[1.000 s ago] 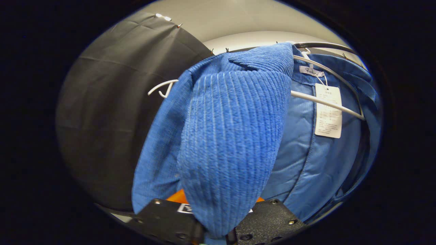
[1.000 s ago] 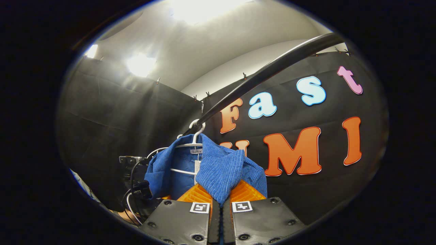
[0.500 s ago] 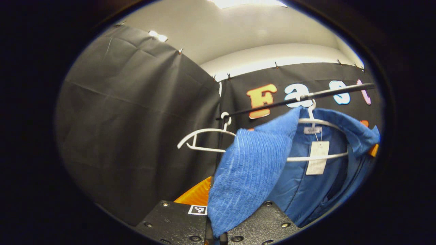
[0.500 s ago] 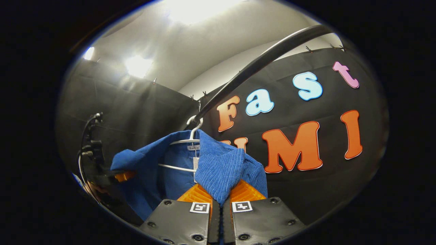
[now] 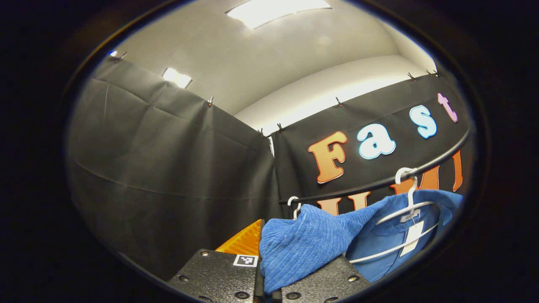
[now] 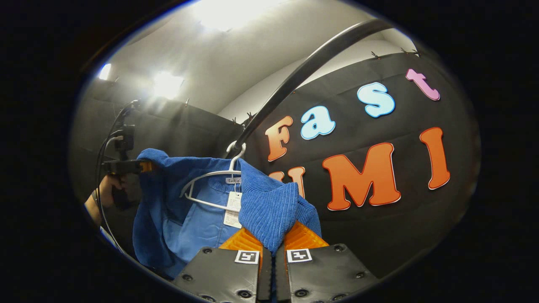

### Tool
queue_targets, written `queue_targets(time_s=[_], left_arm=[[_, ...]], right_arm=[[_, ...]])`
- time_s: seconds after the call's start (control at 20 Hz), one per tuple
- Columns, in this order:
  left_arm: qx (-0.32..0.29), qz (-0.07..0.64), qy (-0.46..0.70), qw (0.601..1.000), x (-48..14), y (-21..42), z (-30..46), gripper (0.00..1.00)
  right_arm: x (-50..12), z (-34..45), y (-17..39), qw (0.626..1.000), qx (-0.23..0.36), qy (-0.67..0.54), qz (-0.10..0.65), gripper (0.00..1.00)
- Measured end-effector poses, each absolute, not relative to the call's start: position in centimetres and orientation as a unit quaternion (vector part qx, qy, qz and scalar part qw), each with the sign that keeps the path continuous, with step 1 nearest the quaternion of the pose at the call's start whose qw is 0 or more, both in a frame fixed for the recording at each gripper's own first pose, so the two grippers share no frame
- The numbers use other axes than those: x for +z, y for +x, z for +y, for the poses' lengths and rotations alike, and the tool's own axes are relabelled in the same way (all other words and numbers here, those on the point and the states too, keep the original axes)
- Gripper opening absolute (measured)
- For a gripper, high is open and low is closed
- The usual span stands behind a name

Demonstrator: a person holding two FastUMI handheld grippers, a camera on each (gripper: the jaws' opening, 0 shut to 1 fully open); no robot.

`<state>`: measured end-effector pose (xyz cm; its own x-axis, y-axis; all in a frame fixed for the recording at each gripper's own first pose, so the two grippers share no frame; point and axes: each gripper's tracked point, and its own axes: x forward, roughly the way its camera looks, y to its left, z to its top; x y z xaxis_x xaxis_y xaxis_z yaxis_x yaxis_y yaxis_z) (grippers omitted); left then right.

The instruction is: Grasp the clothes on the hanger with both hands and then place them into the laundry hamper below.

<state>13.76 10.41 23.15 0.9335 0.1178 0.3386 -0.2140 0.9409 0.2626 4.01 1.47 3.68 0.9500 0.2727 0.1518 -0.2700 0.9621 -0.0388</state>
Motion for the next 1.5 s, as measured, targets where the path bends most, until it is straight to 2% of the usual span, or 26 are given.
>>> queue_targets(time_s=[0.15,0.3,0.45,0.65,0.95,1.15,1.3,1.5], left_arm=[[0.055,-0.154,0.133,0.977,24.1,18.2,10.7,0.07],[0.029,-0.158,0.181,0.970,23.4,21.6,11.1,0.07],[-0.011,-0.139,0.164,0.977,21.3,25.2,10.9,0.07],[-0.032,-0.093,0.122,0.988,16.1,27.7,12.5,0.06],[-0.031,-0.069,0.068,0.995,10.0,25.9,14.7,0.06],[-0.025,-0.031,0.054,0.998,4.6,24.0,14.7,0.06],[-0.022,-0.001,0.072,0.997,-0.4,21.8,13.3,0.07],[-0.026,0.030,0.077,0.996,-5.0,19.6,10.6,0.07]], right_arm=[[3.1,1.6,4.7,0.987,0.144,-0.006,-0.069,0.11],[3.0,1.8,4.0,0.988,0.140,-0.008,-0.068,0.11],[2.8,2.1,4.0,0.989,0.137,-0.015,-0.061,0.11],[2.2,2.5,4.3,0.990,0.130,-0.025,-0.055,0.11],[1.8,3.2,4.6,0.990,0.124,-0.050,-0.047,0.11],[2.9,3.0,5.1,0.990,0.118,-0.042,-0.069,0.11],[3.1,2.2,5.1,0.992,0.098,-0.014,-0.077,0.11],[4.2,-1.3,6.0,0.994,0.043,-0.009,-0.098,0.11]])
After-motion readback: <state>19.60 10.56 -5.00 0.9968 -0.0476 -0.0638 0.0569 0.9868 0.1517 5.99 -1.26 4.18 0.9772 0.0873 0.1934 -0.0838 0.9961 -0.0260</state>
